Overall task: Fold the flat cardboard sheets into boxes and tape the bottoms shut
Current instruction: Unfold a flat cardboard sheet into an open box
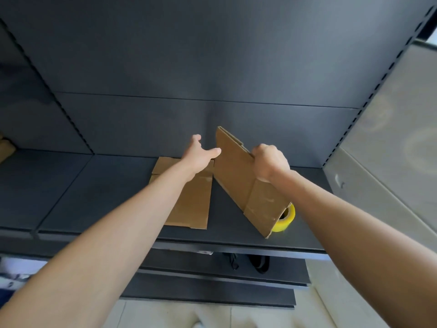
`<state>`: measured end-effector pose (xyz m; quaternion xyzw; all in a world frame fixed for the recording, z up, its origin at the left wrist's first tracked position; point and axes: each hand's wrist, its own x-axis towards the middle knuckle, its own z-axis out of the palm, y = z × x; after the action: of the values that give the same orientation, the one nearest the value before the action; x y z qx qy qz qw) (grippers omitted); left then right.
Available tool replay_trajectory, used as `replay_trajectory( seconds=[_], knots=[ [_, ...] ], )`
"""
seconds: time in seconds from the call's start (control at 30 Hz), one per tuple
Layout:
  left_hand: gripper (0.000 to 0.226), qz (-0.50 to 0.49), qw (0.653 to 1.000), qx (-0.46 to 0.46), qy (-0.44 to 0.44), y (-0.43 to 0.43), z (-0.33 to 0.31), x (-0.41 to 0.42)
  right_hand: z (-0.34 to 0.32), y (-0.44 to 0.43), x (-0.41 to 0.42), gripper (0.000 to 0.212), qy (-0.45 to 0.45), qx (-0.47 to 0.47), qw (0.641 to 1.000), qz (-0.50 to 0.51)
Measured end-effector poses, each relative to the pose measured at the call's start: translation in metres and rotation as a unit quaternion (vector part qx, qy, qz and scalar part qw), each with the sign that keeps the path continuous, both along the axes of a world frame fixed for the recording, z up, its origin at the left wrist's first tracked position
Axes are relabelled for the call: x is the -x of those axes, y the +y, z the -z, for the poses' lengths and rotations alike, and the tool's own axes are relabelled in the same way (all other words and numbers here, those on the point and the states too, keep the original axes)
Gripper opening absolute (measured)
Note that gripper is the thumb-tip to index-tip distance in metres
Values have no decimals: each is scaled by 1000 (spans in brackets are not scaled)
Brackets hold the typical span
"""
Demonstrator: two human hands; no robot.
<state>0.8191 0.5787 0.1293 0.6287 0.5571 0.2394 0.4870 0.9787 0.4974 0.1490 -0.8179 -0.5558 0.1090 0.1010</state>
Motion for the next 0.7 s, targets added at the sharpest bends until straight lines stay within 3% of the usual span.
replay_trajectory(
  seconds=[0.23,0.5,0.7],
  knots=[
    [89,-33,998,-35,32,-11,-5,-13,0,-10,-14,22,-72,-6,996,-57],
    [74,-7,997,-23,67,-20,-8,-22,7,-12,-36,26,-123,-49,986,-99],
    [59,-12,998,-32,58,-20,-9,-27,5,-14,-52,28,-77,-34,992,-96]
  ],
)
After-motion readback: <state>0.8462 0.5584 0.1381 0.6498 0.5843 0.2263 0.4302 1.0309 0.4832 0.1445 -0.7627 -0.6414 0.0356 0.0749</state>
